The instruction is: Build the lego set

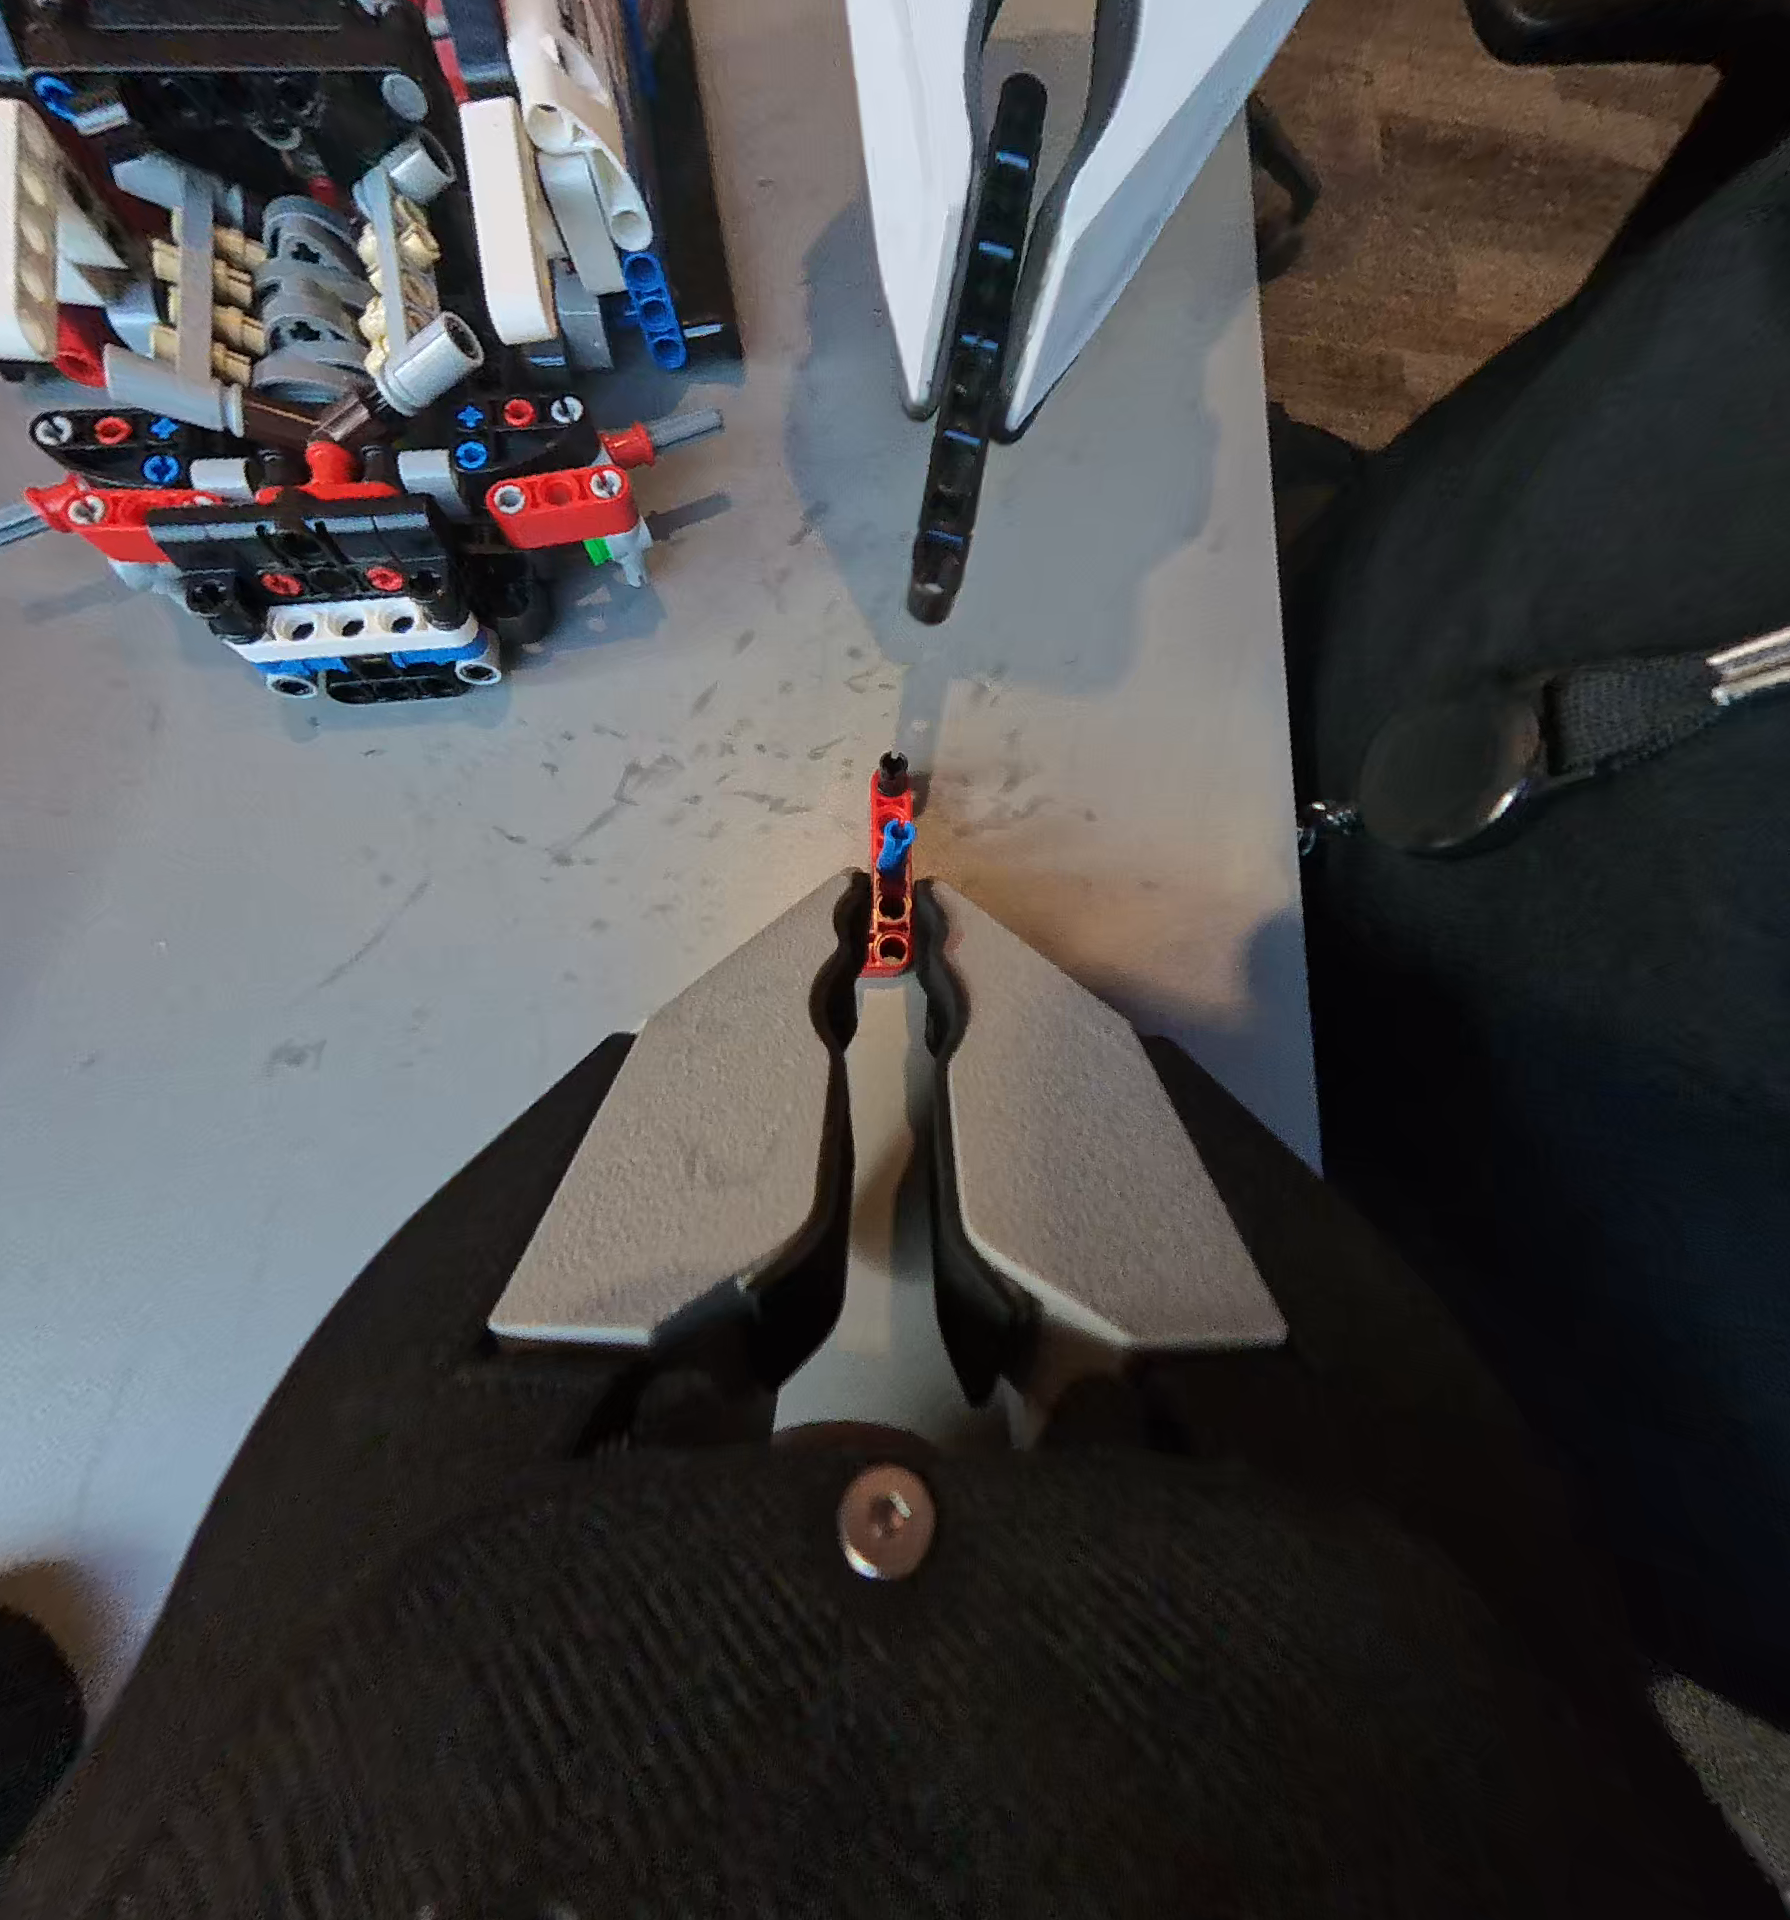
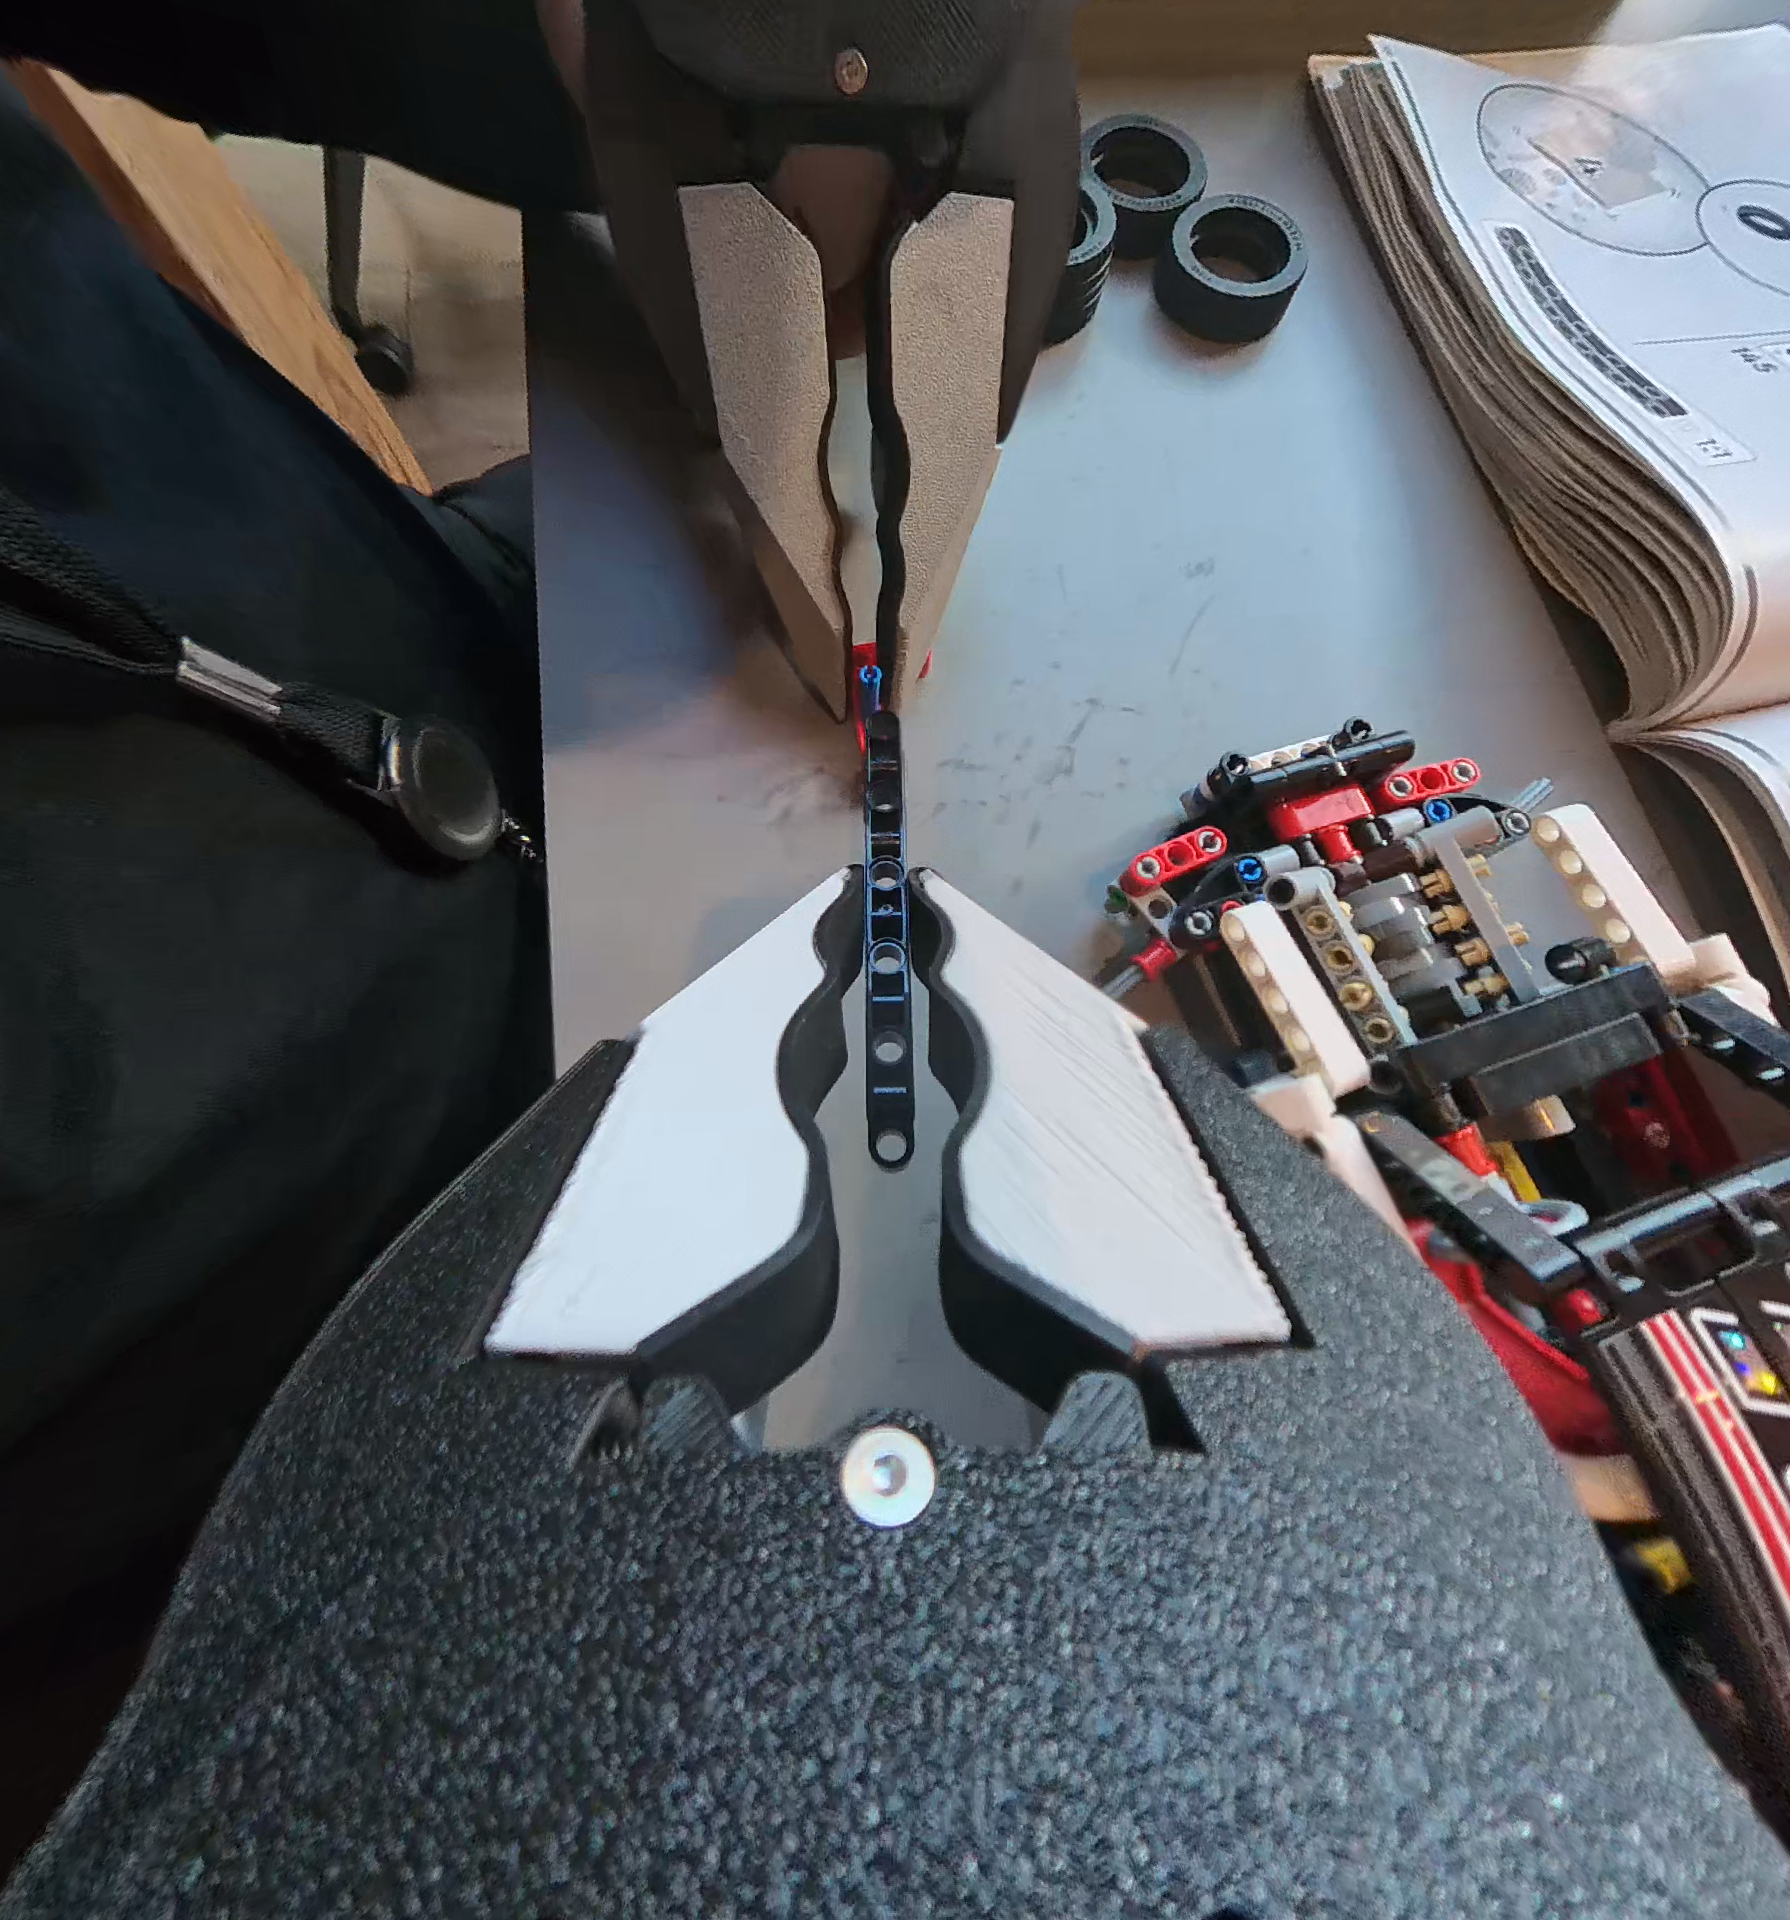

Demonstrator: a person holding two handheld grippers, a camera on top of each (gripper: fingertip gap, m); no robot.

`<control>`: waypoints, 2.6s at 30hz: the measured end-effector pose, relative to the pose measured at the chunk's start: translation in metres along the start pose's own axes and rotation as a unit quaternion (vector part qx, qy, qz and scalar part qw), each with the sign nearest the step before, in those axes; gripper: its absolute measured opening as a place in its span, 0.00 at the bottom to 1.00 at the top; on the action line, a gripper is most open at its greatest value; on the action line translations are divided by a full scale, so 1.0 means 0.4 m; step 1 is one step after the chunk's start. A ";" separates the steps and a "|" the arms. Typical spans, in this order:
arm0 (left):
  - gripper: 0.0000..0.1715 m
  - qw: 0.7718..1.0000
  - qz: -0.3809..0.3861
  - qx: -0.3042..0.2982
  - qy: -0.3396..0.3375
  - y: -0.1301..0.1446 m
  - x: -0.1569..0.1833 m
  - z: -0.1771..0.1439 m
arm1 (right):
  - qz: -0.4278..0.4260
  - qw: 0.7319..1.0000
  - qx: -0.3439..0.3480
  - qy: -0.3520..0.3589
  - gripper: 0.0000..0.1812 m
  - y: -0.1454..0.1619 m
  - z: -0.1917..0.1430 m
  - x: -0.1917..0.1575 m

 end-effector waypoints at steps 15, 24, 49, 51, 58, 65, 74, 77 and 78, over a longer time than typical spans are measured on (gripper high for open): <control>0.06 0.989 0.091 -0.011 0.112 -0.014 0.018 0.021 | 0.023 1.000 0.010 -0.002 0.04 0.013 -0.008 -0.033; 0.12 0.994 0.068 0.001 0.081 -0.008 0.024 -0.013 | 0.015 1.000 0.008 0.001 0.04 0.012 -0.007 -0.030; 0.03 0.996 0.048 0.072 -0.018 -0.057 0.057 -0.025 | -0.038 0.998 -0.011 -0.039 0.04 -0.021 0.064 -0.033; 0.03 0.996 0.048 0.077 -0.021 -0.056 0.059 -0.026 | -0.041 0.998 -0.007 -0.038 0.04 -0.023 0.063 -0.033; 0.03 0.994 0.046 0.096 -0.016 -0.067 0.064 -0.023 | -0.064 0.997 -0.008 -0.037 0.05 -0.034 0.079 -0.040; 0.05 0.995 -0.010 0.100 -0.009 -0.052 0.060 -0.019 | -0.061 0.997 -0.025 -0.036 0.04 -0.020 0.092 -0.037; 0.03 0.996 -0.006 0.091 -0.018 -0.038 0.057 -0.018 | -0.064 0.996 -0.030 -0.050 0.04 -0.014 0.107 -0.036; 0.04 0.996 -0.010 0.092 -0.017 -0.037 0.058 -0.017 | -0.061 0.996 -0.029 -0.052 0.04 -0.013 0.106 -0.035; 0.05 0.996 -0.011 0.092 -0.015 -0.038 0.059 -0.017 | -0.060 0.996 -0.028 -0.052 0.04 -0.012 0.106 -0.034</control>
Point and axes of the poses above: each gripper's, where its closed fingertips meet, z out along the fingers, y out of its underside, x = y × z across the jaws, the point moved 6 cm from there along -z, back along the fingers, and after that the axes turned 8 degrees about x, right-handed, at the moved point
